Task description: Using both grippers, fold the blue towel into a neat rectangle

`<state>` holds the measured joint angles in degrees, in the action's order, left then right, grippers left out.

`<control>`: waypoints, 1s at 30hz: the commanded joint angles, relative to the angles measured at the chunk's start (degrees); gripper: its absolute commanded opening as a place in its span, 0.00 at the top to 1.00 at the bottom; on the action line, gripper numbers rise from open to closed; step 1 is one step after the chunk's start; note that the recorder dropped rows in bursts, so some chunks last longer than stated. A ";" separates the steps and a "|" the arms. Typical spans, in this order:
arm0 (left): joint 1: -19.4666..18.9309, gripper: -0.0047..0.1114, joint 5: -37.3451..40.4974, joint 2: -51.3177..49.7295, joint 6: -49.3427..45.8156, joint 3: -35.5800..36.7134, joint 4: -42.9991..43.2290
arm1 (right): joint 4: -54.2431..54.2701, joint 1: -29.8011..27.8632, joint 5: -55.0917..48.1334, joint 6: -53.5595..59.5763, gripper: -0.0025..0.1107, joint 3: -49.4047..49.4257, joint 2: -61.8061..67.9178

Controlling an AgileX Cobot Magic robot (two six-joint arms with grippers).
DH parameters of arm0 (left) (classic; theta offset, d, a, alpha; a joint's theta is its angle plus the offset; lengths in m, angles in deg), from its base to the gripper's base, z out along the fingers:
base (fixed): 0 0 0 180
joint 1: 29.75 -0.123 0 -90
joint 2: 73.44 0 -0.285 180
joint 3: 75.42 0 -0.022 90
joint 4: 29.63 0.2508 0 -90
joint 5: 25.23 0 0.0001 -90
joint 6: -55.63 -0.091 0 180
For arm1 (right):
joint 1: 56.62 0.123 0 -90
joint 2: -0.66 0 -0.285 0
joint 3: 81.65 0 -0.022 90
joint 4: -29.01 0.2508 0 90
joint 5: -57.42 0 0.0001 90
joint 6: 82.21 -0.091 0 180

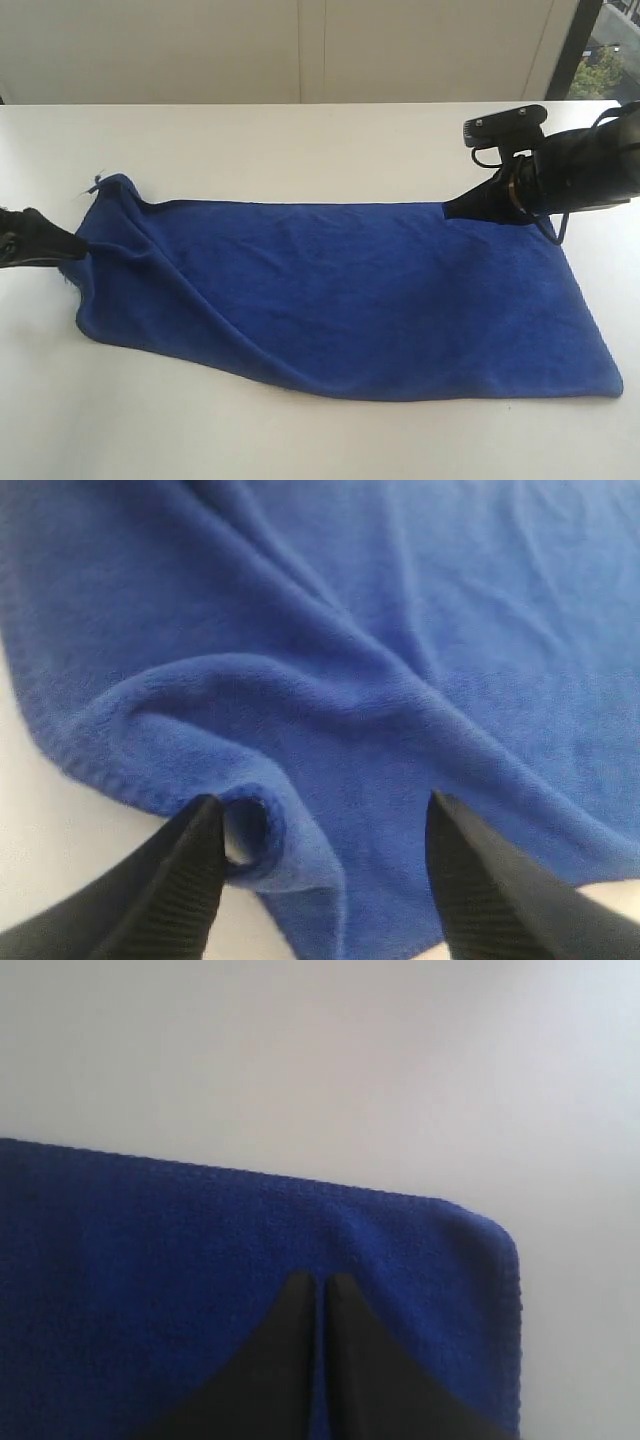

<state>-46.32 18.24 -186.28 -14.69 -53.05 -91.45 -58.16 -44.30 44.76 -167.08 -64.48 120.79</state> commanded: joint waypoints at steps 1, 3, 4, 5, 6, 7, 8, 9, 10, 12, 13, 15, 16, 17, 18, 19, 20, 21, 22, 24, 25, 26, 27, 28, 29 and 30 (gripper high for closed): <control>0.04 0.41 4.96 2.35 -0.37 -0.94 -2.06 | -0.06 -0.37 0.36 0.19 0.94 0.17 -0.62; 0.16 0.41 5.48 2.60 -0.37 -0.94 -2.43 | -0.06 -0.37 0.36 0.19 0.94 0.17 -0.62; 0.32 0.41 6.16 2.60 -0.52 -0.94 -2.84 | -0.06 -0.37 0.36 0.19 0.94 0.17 -0.62; 0.89 0.41 6.28 2.60 -0.52 -0.94 -2.96 | -0.06 -0.37 0.36 0.19 0.94 0.17 -0.62; 1.61 0.41 6.02 2.60 -0.76 -0.94 -3.13 | -0.06 -0.37 0.36 0.19 0.94 0.17 -0.62; 2.53 0.41 5.60 2.60 -1.48 -0.94 -3.27 | -0.06 -0.37 0.36 0.19 0.94 0.17 -0.62; 3.25 0.41 5.34 2.60 -1.88 -0.94 -3.27 | -0.06 -0.37 0.36 0.19 0.94 0.17 -0.62; 4.09 0.41 4.65 2.60 -1.87 -0.94 -3.00 | -0.06 -0.37 0.36 0.19 0.94 0.17 -0.62; 4.80 0.41 3.68 2.60 -1.76 -0.94 -2.43 | -0.06 -0.37 0.36 0.19 0.94 0.17 -0.62; 5.50 0.41 2.60 2.60 -0.83 -0.94 -1.02 | -0.06 -0.37 0.36 0.19 0.94 0.17 -0.62; 5.50 0.41 2.60 2.60 -0.18 -0.94 -0.47 | -0.06 -0.37 0.36 0.19 0.94 0.17 -0.62; 5.50 0.42 2.37 2.83 1.01 -0.94 -0.73 | -0.06 -0.37 0.36 0.19 0.94 0.17 -0.62; 5.50 0.42 2.09 3.02 1.13 -0.94 -0.87 | -0.06 -0.37 0.36 0.19 0.94 0.17 -0.62; 5.50 0.42 2.08 3.27 1.13 -0.94 -0.87 | -0.06 -0.37 0.46 0.19 0.94 0.17 -0.62; 5.50 0.43 1.95 3.72 1.13 -1.21 -0.77 | -0.06 -0.37 0.46 0.19 0.94 0.17 -0.62; 5.50 0.44 1.37 4.19 1.13 -1.27 -0.88 | -0.06 -0.37 0.46 0.19 0.94 0.17 -0.62; 5.50 0.45 0.55 4.64 1.13 -1.27 -0.88 | -0.06 -0.37 0.46 0.19 0.94 0.17 -0.62; 5.38 0.46 -0.24 5.29 1.13 -1.27 -0.52 | -0.06 -0.37 0.59 0.19 0.94 0.17 -0.62; 5.27 0.47 -0.51 5.75 1.57 -1.27 -0.05 | -0.06 -0.37 0.59 0.19 0.94 0.17 -0.62; 5.27 0.47 -0.24 6.74 7.60 -1.27 6.63 | -0.06 -0.37 0.59 0.19 0.94 0.17 -0.62; 5.27 0.47 -0.24 7.11 13.13 -1.27 13.77 | -0.06 -0.37 0.59 0.19 0.94 0.17 -0.62; 5.27 0.47 -0.49 7.11 14.96 -1.27 17.40 | -0.06 -0.37 0.59 0.19 0.94 0.17 -0.62; 5.27 0.47 -2.89 7.11 19.73 -1.12 23.64 | -0.06 -0.37 0.59 0.19 0.94 0.17 -0.62; 5.27 0.46 -4.17 7.11 22.14 -1.14 25.69 | -0.06 -0.37 0.59 0.19 0.94 0.17 -0.62; 5.27 0.46 -6.32 7.01 26.20 -1.14 28.85 | -0.06 -0.37 0.59 0.19 0.94 0.17 -0.62; 5.27 0.46 -7.05 7.01 27.08 -1.14 29.88 | -0.06 -0.37 0.59 0.19 0.94 0.17 -0.62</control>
<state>-40.99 12.38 -179.71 7.81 -54.16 -65.09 -58.16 -44.30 45.00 -167.08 -64.48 120.79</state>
